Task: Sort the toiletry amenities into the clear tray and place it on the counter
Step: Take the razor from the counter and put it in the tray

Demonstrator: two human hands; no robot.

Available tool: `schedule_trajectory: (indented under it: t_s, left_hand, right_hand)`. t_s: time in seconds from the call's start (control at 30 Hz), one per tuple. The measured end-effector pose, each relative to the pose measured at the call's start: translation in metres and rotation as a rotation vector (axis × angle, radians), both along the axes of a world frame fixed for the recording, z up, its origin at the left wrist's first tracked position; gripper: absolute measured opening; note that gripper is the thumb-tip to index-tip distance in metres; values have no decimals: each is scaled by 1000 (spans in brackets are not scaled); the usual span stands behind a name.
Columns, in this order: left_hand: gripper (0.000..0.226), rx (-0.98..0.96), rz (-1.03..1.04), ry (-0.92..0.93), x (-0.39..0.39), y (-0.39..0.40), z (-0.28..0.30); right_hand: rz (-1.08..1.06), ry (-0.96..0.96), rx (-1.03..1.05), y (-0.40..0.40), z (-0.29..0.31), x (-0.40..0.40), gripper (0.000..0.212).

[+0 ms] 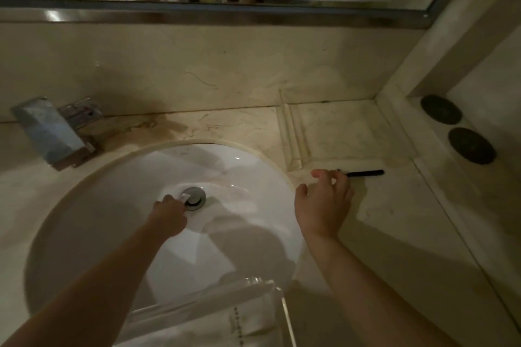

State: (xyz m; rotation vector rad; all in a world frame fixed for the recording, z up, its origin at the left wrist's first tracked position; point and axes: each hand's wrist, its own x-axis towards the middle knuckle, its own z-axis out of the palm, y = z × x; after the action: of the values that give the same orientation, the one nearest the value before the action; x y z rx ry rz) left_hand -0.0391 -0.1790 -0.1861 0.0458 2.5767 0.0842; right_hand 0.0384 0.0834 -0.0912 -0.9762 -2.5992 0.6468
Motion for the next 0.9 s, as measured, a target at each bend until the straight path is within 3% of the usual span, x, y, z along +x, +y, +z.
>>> schedule_trajectory:
  t_s: [0.2, 0.47, 0.7, 0.9]
  left_hand:
    - [24, 155, 27, 50, 6, 12, -3]
    - [6, 396, 148, 99, 9, 42, 26]
    - [26, 683, 388, 15, 10, 62, 52]
    - [33, 1029, 531, -189, 24, 76, 83]
  right_hand:
    - [-49, -193, 11, 21, -6, -6, 57]
    - [-119, -192, 115, 33, -5, -13, 62]
    - [-186, -209, 68, 44, -10, -7, 36]
    - [-63, -143, 97, 36, -13, 10, 16]
